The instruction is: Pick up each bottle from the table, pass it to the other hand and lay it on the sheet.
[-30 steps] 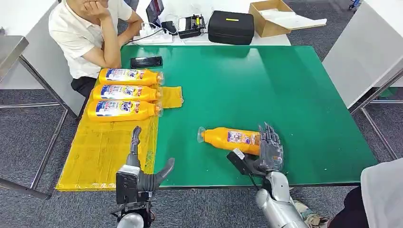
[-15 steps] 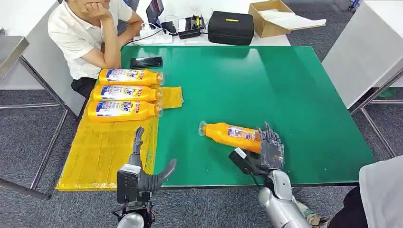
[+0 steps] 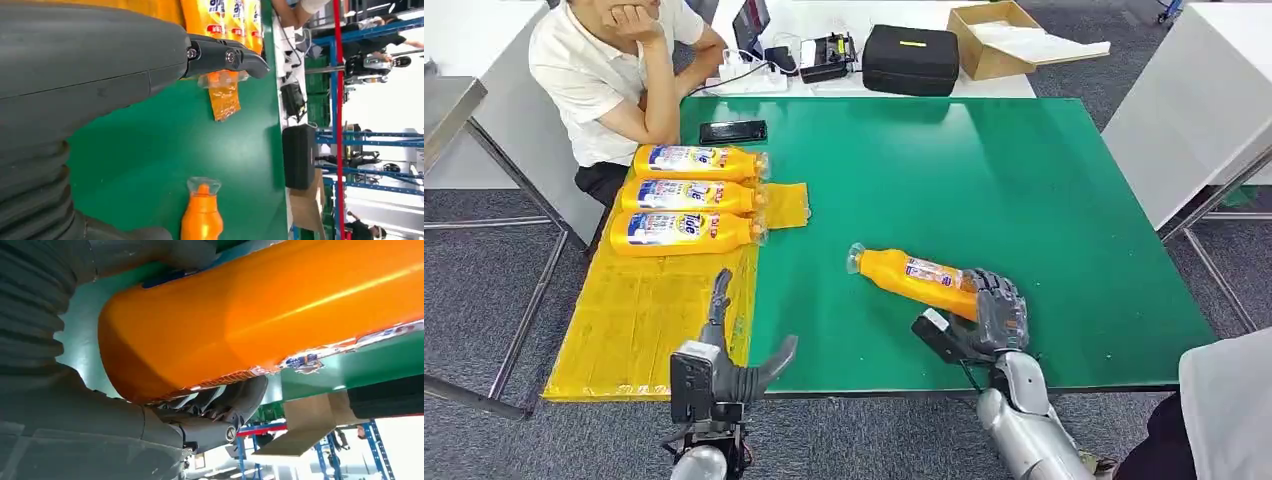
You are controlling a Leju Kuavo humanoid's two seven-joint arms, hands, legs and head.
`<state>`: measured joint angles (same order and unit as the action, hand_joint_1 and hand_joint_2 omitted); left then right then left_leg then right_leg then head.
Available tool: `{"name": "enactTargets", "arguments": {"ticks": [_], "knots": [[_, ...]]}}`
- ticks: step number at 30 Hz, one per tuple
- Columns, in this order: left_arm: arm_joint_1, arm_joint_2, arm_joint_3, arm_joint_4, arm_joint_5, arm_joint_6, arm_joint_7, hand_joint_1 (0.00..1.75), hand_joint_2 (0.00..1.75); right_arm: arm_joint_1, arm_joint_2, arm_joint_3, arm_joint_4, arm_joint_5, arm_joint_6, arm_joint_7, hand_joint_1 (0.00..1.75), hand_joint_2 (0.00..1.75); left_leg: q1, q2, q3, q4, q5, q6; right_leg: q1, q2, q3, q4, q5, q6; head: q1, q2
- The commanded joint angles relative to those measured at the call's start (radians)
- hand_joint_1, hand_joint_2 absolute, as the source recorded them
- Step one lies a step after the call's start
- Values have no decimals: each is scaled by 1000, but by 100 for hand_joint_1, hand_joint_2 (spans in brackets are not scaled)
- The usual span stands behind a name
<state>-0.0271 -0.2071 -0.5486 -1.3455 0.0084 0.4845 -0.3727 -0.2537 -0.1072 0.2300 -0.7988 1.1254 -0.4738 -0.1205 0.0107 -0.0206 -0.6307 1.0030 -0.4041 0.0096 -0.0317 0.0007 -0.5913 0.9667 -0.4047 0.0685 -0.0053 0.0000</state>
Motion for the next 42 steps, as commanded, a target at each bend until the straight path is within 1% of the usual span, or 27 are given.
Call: {"name": "enactTargets", "arguments": {"ticks": [1,6,7,8,9,11,13,14,15,16,18,19,21,22,23,24,27,30,31,32,35,36,38,39,40,41,42], "knots": [[-36,12,-15,61,7,-4,5,0,175,-6,-19,26,95,-4,27,4,175,175,1,0,4,0,-1,0,2,-2,5,-2,-1,-4,0,0],[-36,12,-15,61,7,-4,5,0,175,-6,-19,26,95,-4,27,4,175,175,0,0,3,-1,0,0,1,-1,4,-1,0,-2,0,0],[-36,12,-15,61,7,-4,5,0,175,-6,-19,26,95,-4,27,4,175,175,1,1,7,0,-2,0,2,-2,8,-1,-2,-6,0,0],[-35,12,-15,60,10,-4,5,0,175,-6,-18,27,96,-4,29,4,175,175,1,-1,5,-1,0,0,1,-2,5,-2,-1,-3,0,0],[-35,12,-15,60,10,-4,5,0,175,-6,-18,27,96,-4,29,4,175,175,1,0,6,0,-1,0,2,-2,7,-1,-2,-4,0,0],[-32,15,-16,58,17,-8,6,0,175,-3,-16,21,100,-26,36,-10,175,175,0,0,5,-1,0,0,1,-2,5,-2,-1,-3,0,0],[-32,16,-16,61,27,-12,7,0,175,4,-5,1,93,-84,55,-56,175,175,1,0,6,-1,-1,0,2,-2,7,-2,-1,-4,0,0],[-31,15,-13,62,42,-16,6,0,175,10,-1,-14,79,-143,85,-100,175,175,1,0,7,-1,-2,0,2,-2,8,-2,-2,-5,0,0],[-29,12,-7,60,71,-27,10,0,175,20,8,-33,52,-209,111,-145,175,175,0,-1,5,-1,0,0,1,-2,5,-2,-1,-2,0,0],[-28,12,-3,59,101,-41,13,0,175,24,10,-40,37,-243,128,-164,175,175,1,0,6,-1,-1,0,2,-2,7,-2,-1,-4,0,0],[-25,15,3,55,210,-96,44,0,175,39,22,-63,-25,-369,190,-234,175,175,0,0,5,-1,0,0,1,-1,5,-1,-1,-2,0,0],[-25,17,4,56,231,-108,52,0,175,40,23,-62,-36,-383,196,-245,175,175,1,0,6,-1,-1,0,2,-1,6,-1,-1,-4,0,0],[-28,28,1,76,315,-164,99,0,175,45,21,-54,-75,-425,216,-268,175,175,0,0,5,-1,0,0,1,-1,5,-1,-1,-2,0,0],[-32,34,-5,85,337,-175,104,0,175,44,14,-43,-81,-432,222,-269,175,175,1,2,9,-1,-3,0,2,-1,9,-1,-3,-7,0,0],[-37,39,-10,105,369,-188,110,0,175,40,7,-29,-84,-436,213,-267,175,175,1,2,6,-1,-1,0,1,0,5,-1,0,-3,0,0],[-40,41,-14,114,382,-193,111,0,175,38,4,-26,-83,-446,215,-267,175,175,0,3,8,-1,-2,0,1,0,7,-1,-1,-5,0,0],[-43,42,-16,125,393,-198,112,0,175,36,1,-24,-80,-451,214,-268,175,175,0,2,5,-1,0,0,2,0,4,-1,0,-3,0,0],[-43,42,-16,125,393,-198,112,0,175,36,1,-24,-80,-451,214,-268,175,175,1,4,7,-1,-2,0,2,0,6,-2,-1,-4,0,0],[-43,42,-16,125,393,-198,112,0,175,36,1,-24,-80,-451,214,-268,175,175,0,3,5,-1,-1,0,2,0,4,-1,0,-3,0,0],[-44,42,-17,120,398,-198,114,0,175,38,0,-23,-78,-453,209,-270,175,175,1,4,8,-1,-2,0,2,-1,7,-2,-1,-5,0,0],[-45,44,-15,128,437,-211,136,0,175,31,-6,-14,-66,-455,205,-269,175,175,1,4,6,-1,-1,0,2,0,5,-1,-1,-3,0,0],[-46,45,-16,131,443,-214,139,0,175,30,-6,-13,-62,-457,206,-269,175,175,1,4,8,-1,-3,0,2,0,7,-1,-2,-5,0,0],[-27,26,-13,129,463,-219,144,0,175,29,-11,-8,-55,-455,202,-271,175,175,1,5,9,0,-3,0,3,0,8,-1,-2,-6,0,0],[-30,24,-20,139,473,-222,154,0,175,26,-12,-7,-48,-458,201,-272,175,175,1,4,6,-1,-2,0,2,0,6,-1,-1,-4,0,0],[-35,25,-25,150,486,-226,162,0,175,21,-13,-4,-42,-456,197,-271,175,175,1,4,7,-1,-2,0,3,0,7,-1,-1,-5,0,0],[-39,26,-27,161,497,-232,167,0,175,18,-13,-2,-38,-458,197,-272,175,175,1,3,4,-1,-1,0,1,0,4,-1,0,-3,0,0],[-43,27,-27,173,521,-249,180,0,175,12,-10,-3,-34,-465,200,-275,175,175,1,4,7,-1,-2,0,2,0,7,-1,-2,-5,0,0]]}}
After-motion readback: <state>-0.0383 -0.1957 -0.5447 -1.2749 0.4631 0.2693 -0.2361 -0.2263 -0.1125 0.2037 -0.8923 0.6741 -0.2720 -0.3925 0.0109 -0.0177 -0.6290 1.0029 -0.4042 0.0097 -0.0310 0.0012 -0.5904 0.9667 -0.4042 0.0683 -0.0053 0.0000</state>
